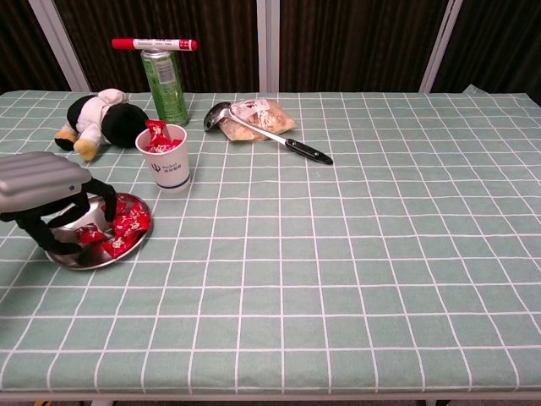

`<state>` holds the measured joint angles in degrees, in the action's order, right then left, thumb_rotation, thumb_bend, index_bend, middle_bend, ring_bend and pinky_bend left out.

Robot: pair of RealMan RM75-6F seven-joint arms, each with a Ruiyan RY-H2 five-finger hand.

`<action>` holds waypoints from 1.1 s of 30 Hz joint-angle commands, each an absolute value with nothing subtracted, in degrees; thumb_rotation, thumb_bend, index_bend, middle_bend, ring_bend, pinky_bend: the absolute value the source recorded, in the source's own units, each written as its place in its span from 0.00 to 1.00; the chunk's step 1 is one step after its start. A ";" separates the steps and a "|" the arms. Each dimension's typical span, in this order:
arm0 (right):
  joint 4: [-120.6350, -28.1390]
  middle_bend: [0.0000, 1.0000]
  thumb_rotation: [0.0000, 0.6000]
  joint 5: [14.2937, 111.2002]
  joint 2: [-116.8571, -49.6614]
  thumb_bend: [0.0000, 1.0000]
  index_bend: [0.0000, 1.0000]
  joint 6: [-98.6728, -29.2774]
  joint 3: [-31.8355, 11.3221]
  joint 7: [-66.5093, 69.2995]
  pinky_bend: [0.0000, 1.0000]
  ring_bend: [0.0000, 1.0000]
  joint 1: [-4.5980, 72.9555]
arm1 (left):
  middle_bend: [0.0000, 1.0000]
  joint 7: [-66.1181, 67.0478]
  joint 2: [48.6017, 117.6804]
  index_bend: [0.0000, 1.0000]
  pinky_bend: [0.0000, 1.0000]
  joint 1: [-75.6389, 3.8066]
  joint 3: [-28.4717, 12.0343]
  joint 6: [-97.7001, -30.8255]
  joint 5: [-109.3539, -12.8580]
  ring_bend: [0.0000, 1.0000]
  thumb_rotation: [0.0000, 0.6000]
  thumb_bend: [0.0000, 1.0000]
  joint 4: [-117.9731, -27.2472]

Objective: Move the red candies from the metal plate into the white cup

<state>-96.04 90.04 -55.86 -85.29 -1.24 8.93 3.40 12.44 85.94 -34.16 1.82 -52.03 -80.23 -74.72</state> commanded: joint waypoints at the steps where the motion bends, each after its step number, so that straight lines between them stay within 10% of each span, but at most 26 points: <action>1: -96.04 0.15 1.00 90.00 -55.82 0.05 0.00 -85.36 -1.23 8.97 0.03 0.00 3.33 | 0.89 12.62 86.06 0.48 1.00 -34.17 1.75 -51.83 -79.96 0.82 1.00 0.23 -74.63; 33: -96.76 0.15 1.00 89.94 -55.60 0.05 0.00 -85.12 -1.28 8.17 0.04 0.00 3.38 | 0.89 11.06 86.81 0.59 1.00 -33.76 1.62 -51.02 -79.30 0.82 1.00 0.39 -73.14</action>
